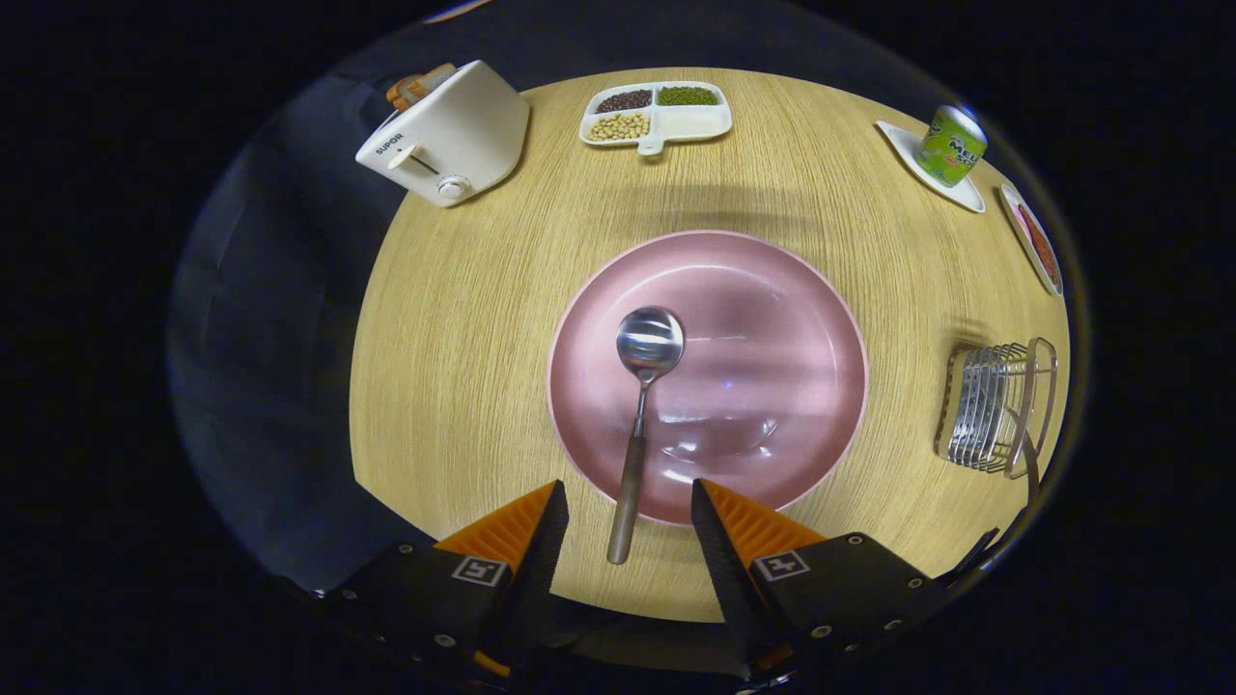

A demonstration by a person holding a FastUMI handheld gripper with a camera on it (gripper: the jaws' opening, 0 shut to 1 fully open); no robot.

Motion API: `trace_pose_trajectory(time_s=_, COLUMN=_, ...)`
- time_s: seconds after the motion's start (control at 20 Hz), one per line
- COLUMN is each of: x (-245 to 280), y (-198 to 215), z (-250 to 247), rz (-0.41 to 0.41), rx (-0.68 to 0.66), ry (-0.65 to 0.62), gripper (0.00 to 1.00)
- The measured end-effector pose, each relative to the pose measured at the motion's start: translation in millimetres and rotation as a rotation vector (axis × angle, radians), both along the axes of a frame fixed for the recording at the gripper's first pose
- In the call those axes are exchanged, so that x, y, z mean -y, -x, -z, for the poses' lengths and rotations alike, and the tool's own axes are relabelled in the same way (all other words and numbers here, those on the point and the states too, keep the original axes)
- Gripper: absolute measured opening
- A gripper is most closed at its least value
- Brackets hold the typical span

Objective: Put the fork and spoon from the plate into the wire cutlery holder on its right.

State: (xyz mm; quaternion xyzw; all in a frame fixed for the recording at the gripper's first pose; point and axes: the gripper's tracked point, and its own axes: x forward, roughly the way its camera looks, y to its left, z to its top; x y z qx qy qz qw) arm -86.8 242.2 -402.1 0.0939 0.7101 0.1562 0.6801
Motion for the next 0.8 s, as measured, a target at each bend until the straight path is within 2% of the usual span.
trace_pose_trajectory(time_s=0.25, x=-1.6, y=-1.4, z=21.2, rz=0.047, rx=0.056, ry=0.051, gripper=0.66)
trace_pose_trajectory(time_s=0.35, x=-2.9, y=-4.1, z=28.5, rz=0.056, rx=0.089, ry=0.066, gripper=0.59)
trace_pose_trajectory(time_s=0.55, x=-11.0, y=4.1, z=39.1, rz=0.099, rx=0.074, ry=0.058, gripper=0.43)
trace_pose_trajectory(time_s=0.6, x=-8.0, y=5.6, z=42.8, rz=0.1, rx=0.081, ry=0.08, gripper=0.34)
trace_pose_trajectory(time_s=0.7, x=-4.5, y=3.4, z=48.4, rz=0.113, rx=0.117, ry=0.119, gripper=0.22)
trace_pose_trajectory(time_s=0.8, x=-8.1, y=1.0, z=46.7, rz=0.144, rx=0.138, ry=0.105, gripper=0.12)
